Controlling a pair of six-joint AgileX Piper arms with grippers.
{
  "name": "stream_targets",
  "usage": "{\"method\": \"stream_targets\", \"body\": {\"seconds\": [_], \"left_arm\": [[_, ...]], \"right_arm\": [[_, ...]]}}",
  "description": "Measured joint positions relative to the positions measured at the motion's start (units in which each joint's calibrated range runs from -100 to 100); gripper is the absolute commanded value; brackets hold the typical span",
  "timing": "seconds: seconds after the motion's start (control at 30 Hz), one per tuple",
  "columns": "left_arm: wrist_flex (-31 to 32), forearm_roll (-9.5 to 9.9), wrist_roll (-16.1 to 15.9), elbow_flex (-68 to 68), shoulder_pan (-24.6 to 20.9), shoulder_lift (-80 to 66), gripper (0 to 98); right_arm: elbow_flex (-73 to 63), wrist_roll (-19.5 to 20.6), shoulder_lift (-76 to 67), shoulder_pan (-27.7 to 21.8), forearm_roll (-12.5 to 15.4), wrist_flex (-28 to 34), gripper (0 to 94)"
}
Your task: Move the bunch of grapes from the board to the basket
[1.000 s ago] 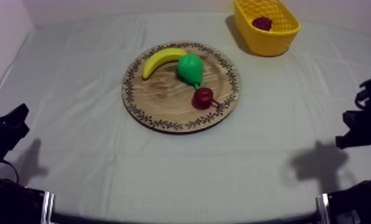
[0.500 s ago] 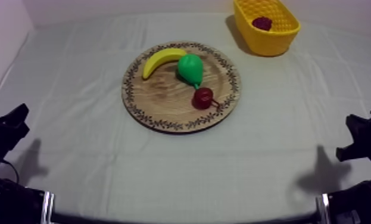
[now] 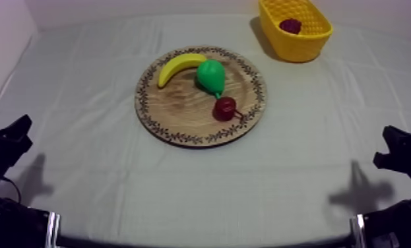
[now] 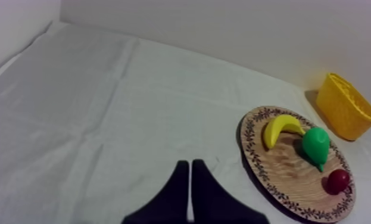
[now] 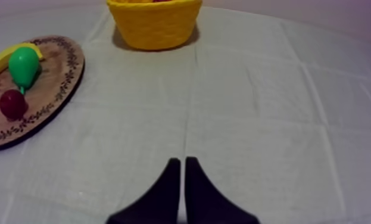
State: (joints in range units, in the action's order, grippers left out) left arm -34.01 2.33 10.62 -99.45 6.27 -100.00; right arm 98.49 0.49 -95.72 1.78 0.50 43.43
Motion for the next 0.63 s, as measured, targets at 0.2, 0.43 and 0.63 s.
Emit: {"method": "stream_targets", "body": {"seconds": [0.2, 0.43, 0.63], "left_arm": [[0.0, 0.00, 0.0, 0.0, 0.0, 0.0, 0.0], [0.0, 0.00, 0.1, 0.0, 0.0, 0.0, 0.0], [0.0, 0.00, 0.1, 0.0, 0.0, 0.0, 0.0]], "right_arm": [[0.4, 2.1, 0.0, -0.1, 0.0, -1.7, 0.4], [0.4, 2.8, 0.0, 0.0, 0.0, -1.9, 0.4], [0.4, 2.3, 0.0, 0.5, 0.0, -1.9, 0.4]]}}
